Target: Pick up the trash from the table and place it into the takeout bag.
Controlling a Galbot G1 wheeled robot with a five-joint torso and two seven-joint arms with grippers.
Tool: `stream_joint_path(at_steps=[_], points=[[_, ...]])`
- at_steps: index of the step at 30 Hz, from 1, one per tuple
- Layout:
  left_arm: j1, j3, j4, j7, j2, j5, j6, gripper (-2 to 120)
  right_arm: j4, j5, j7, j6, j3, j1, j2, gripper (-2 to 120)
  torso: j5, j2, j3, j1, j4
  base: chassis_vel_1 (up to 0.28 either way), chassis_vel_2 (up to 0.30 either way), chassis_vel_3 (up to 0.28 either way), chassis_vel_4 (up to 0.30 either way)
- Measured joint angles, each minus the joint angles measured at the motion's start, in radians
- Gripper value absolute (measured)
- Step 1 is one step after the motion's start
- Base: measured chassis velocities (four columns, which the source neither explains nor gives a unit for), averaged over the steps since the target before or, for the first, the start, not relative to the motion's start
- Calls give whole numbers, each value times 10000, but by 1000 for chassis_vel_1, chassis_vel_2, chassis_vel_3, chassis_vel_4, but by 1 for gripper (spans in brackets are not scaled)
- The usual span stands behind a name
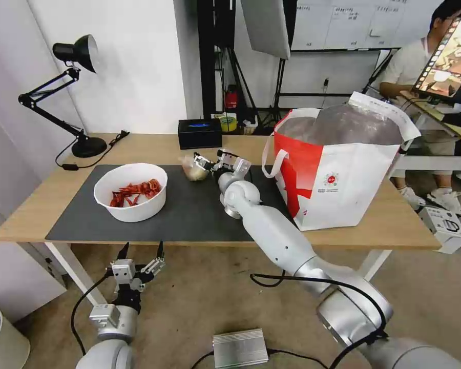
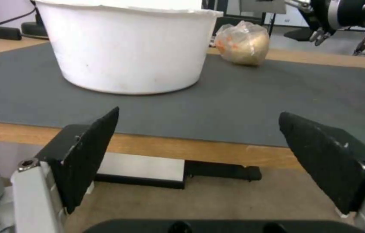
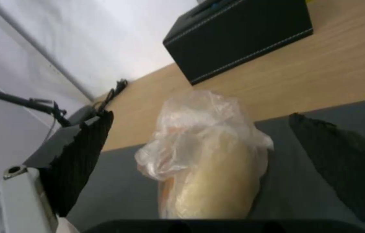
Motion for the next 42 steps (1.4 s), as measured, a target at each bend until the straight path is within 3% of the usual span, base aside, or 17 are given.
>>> stream_joint_path(at_steps=[12,19,42], points=[[-66,50,114,10,-48,45,-8,100,-880,-191,-464,-291,-518,677,4,100,0,1,0,0,0,0,0,0,0],[-140,47,273,30,-106,45,-142,100,-1172,-1325,-973,-604,-1149,835,2,100,-1,2,1,0,1,0,0,0,0],[-225,160,434,111,-235,190,-253,100,-1558,-1854,-1220,-766,-1032,626,3,100,0,1,1,0,1,0,0,0,0]])
